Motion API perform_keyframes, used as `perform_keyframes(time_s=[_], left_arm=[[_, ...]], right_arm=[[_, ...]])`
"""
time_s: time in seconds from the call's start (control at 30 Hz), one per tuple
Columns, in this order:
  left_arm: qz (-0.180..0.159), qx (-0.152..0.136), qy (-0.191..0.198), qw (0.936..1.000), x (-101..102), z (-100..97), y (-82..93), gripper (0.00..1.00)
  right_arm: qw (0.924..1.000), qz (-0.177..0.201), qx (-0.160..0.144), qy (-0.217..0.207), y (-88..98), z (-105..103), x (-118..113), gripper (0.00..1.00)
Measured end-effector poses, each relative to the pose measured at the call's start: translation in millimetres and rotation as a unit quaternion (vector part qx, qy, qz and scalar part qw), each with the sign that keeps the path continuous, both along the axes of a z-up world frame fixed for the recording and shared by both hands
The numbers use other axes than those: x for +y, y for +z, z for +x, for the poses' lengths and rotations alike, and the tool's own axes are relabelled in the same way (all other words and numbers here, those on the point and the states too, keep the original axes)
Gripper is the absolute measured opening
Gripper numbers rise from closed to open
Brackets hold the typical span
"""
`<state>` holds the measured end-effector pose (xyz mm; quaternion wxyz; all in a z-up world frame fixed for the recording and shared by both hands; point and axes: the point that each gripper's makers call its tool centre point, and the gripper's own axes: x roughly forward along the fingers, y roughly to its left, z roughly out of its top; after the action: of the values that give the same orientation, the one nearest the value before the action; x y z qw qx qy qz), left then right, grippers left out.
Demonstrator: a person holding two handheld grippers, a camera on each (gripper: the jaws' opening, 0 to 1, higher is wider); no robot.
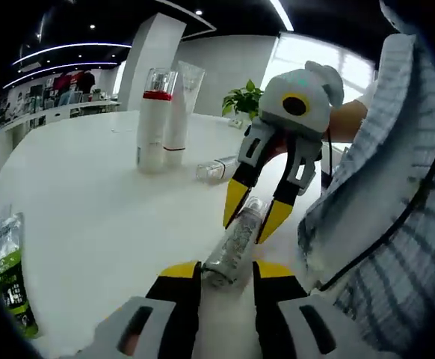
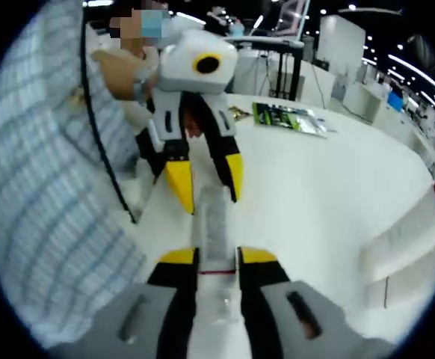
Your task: Arrange the skincare products in the storage area until every visible bottle or jar stands upright without overlapping.
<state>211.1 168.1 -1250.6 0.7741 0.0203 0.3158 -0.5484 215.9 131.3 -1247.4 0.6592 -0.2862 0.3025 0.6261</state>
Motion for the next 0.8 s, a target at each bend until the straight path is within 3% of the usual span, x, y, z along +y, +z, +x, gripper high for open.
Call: perform_keyframes(time_s=[0.17, 0.37, 0.63, 0.8], left_arm=[[0.001, -0.008, -0.003, 1.0000, -1, 4.4, 3.5, 0.26], [0.001, -0.016, -0.010, 0.9998, -3, 6.2, 8.3, 0.24], [0.006, -0.026, -0.024, 0.9994, -5, 4.4, 7.2, 0.22], [-0.007, -0.024, -0.023, 0.9994, -7, 2.3, 7.9, 0.22]], right_arm=[[0.9991, 0.023, 0.012, -0.032, 5.5, 2, -15, 0.25], [0.9968, 0.026, 0.026, -0.071, -4.1, 4, -37, 0.25], [0.9991, 0.000, 0.005, -0.042, -7.9, 0, -33, 0.19], [0.9996, -0.002, 0.002, -0.027, 5.4, -2, -37, 0.19]])
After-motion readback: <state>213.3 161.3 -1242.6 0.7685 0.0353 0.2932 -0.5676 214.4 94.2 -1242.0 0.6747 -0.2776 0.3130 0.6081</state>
